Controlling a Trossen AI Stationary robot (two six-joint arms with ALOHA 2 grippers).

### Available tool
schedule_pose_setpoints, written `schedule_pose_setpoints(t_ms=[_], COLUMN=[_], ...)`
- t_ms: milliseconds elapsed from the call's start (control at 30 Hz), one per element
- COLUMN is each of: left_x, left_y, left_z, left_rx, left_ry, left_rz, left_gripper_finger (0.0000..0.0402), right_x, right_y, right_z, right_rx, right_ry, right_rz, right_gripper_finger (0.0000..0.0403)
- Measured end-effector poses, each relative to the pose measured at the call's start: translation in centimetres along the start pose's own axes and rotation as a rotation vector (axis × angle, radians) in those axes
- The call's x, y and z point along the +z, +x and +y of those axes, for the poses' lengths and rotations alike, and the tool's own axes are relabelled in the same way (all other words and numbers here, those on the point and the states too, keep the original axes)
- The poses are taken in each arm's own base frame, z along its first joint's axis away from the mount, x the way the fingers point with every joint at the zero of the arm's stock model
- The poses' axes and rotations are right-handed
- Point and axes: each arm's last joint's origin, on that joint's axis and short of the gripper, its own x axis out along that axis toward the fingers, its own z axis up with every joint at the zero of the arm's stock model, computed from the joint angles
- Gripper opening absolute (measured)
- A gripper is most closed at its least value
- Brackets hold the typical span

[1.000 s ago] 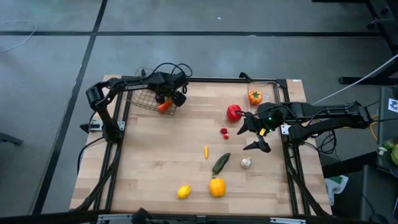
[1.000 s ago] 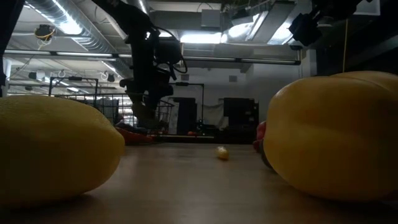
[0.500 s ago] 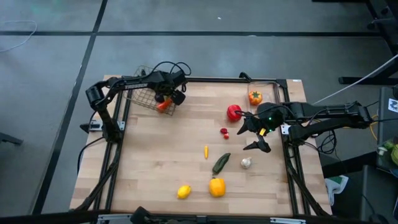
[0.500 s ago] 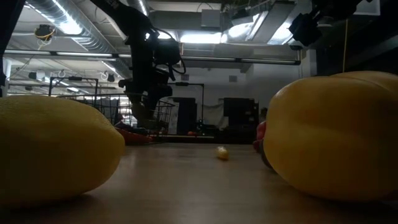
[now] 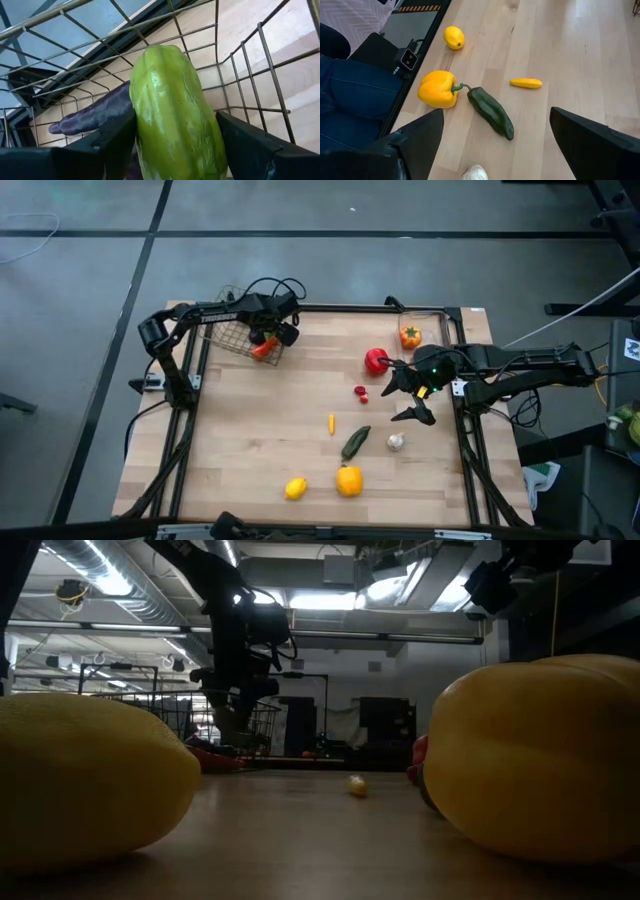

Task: Sort produce into baskets
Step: Put the green cucumber into the silver wire basket

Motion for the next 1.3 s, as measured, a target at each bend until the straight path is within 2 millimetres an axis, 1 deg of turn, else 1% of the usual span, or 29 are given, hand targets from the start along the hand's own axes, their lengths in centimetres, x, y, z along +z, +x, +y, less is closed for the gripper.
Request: schedule_pose_setpoints(t_ms=[300,600,667,767,933,1033,1167,1300], left_x=[0.0,0.0,0.0,-0.1,0.1,0.3,0.4,0.4], left_y=[0.0,0.0,0.0,0.0,0.2,0.5,0.9,1.2], left_z=[-0.1,-0.1,-0.1,0.1,0.4,0.9,2.0,2.7], left_rx=[0.000,-0.001,0.004,0.013,-0.048,-0.164,-0.273,-0.311], left_ry=[-0.061,-0.065,-0.051,0.021,0.035,0.046,-0.019,-0.116], left_rz=[0.001,0.001,0.000,0.005,0.026,0.065,0.136,0.184], left_gripper_finger=[0.0263,0.0263,0.0263,0.0263,0.0263,0.0263,0.0263,0.0263], right_x=[0.0,0.0,0.0,0.0,0.0,0.0,0.0,0.0], right_y=[0.0,0.0,0.0,0.0,0.0,0.0,0.0,0.0], right_z=[0.0,0.0,0.0,0.0,0.0,0.0,0.0,0.0], right_rx=[0.000,0.000,0.000,0.000,0.000,0.000,0.000,0.000], right_ry=[0.000,0.000,0.000,0.000,0.000,0.000,0.000,0.000], right_rz=[0.000,0.000,0.000,0.000,0.000,0.000,0.000,0.000], right_gripper_finger=[0.0360,0.0360,0.0360,0.0360,0.0360,0.0360,0.0360,0.0360])
